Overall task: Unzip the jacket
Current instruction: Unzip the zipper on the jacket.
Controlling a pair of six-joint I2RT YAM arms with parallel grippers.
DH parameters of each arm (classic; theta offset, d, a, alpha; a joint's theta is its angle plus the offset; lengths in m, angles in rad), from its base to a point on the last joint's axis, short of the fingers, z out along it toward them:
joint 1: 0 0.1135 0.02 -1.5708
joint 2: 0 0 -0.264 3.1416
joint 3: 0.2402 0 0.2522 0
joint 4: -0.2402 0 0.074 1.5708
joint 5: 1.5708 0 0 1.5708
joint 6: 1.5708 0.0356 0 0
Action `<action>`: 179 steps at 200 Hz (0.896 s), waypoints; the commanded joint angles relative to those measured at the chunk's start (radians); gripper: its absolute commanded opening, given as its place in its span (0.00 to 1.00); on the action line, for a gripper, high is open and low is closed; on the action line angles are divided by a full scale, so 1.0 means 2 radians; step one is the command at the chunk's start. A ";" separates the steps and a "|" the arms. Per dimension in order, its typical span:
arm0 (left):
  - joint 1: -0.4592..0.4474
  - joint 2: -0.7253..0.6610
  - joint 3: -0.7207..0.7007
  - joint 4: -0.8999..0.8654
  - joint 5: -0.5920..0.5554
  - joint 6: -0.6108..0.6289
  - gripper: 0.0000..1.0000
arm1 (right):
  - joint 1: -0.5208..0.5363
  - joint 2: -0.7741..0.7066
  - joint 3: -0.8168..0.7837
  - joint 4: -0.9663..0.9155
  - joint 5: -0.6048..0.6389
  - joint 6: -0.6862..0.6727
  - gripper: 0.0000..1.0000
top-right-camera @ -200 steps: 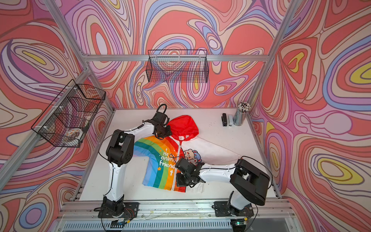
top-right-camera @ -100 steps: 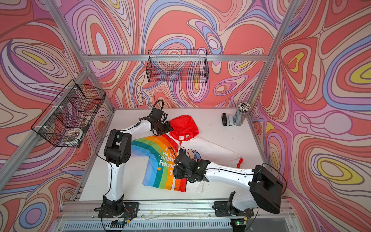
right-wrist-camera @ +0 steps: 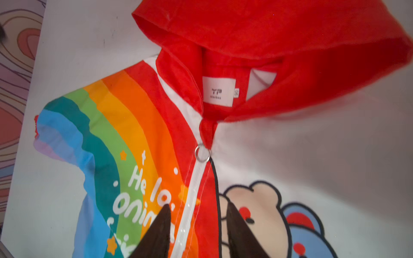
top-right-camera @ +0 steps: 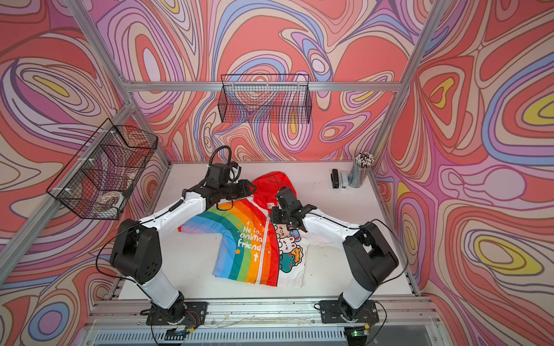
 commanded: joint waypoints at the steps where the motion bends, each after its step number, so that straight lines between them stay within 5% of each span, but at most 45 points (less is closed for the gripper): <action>1: -0.018 -0.004 -0.042 0.066 0.009 -0.024 0.43 | -0.015 0.052 0.044 -0.010 -0.055 -0.037 0.39; 63: -0.040 0.012 -0.075 0.106 -0.004 -0.050 0.38 | -0.053 0.169 0.152 -0.076 -0.077 -0.040 0.36; 179: -0.040 0.011 -0.115 0.115 -0.030 -0.062 0.36 | -0.056 0.199 0.172 -0.085 -0.112 -0.042 0.51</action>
